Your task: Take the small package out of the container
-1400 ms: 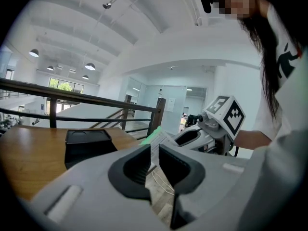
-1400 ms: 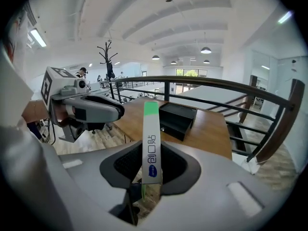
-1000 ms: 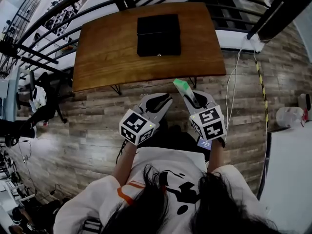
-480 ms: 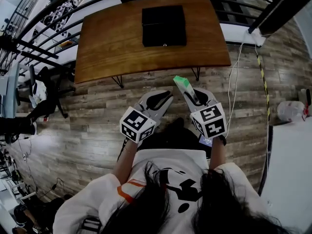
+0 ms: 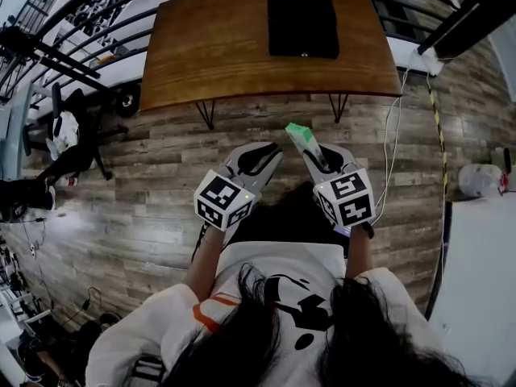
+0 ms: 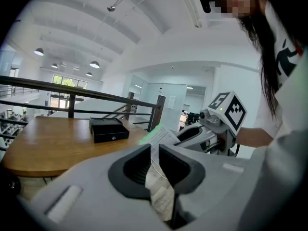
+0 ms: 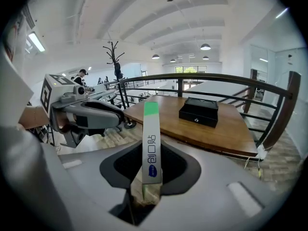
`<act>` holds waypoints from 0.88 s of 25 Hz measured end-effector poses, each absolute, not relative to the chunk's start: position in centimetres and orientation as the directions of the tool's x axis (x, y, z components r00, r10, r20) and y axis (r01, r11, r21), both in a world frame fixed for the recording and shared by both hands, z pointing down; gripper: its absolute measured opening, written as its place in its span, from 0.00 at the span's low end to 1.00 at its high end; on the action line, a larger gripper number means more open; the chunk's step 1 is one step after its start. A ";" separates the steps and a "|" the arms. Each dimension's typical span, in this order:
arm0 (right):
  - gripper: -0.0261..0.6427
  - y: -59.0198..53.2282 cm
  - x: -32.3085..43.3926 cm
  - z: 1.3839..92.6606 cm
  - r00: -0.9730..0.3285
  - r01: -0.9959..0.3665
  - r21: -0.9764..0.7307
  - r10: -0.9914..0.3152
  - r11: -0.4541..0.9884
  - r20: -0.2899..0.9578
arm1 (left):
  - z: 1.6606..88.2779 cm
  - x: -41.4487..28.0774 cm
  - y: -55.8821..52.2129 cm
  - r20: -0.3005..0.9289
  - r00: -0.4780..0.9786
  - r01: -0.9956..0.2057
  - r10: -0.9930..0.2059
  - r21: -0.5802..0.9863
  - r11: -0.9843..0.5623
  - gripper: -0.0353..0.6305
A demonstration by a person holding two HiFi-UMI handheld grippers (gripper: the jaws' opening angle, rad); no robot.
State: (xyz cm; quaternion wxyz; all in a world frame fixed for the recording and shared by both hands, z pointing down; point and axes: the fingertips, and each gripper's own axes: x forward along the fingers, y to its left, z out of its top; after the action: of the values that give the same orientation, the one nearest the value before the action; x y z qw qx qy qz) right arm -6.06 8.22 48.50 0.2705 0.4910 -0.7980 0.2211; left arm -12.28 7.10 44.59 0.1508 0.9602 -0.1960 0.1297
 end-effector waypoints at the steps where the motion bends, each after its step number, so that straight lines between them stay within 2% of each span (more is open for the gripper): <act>1: 0.22 8.7 -7.0 48.4 -0.372 -0.903 -0.088 -0.664 0.420 0.649 | 44.6 -13.2 7.4 0.307 0.889 -0.416 -0.339 0.238 -0.877 0.12; 9: 0.22 11.4 -12.2 47.9 -0.360 -0.908 -0.073 -0.679 0.412 0.640 | 43.9 -18.3 9.6 0.281 0.897 -0.406 -0.341 0.220 -0.887 0.12; 22: 0.22 13.9 -15.7 47.3 -0.348 -0.912 -0.052 -0.700 0.407 0.624 | 43.4 -21.3 11.6 0.245 0.910 -0.385 -0.334 0.205 -0.900 0.12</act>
State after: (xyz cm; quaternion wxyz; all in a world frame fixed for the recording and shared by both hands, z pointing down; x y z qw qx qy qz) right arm -15.73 13.90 47.27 0.2646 0.5061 -0.7960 0.2006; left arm -21.31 11.61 43.44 0.1251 0.9692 -0.1856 0.1023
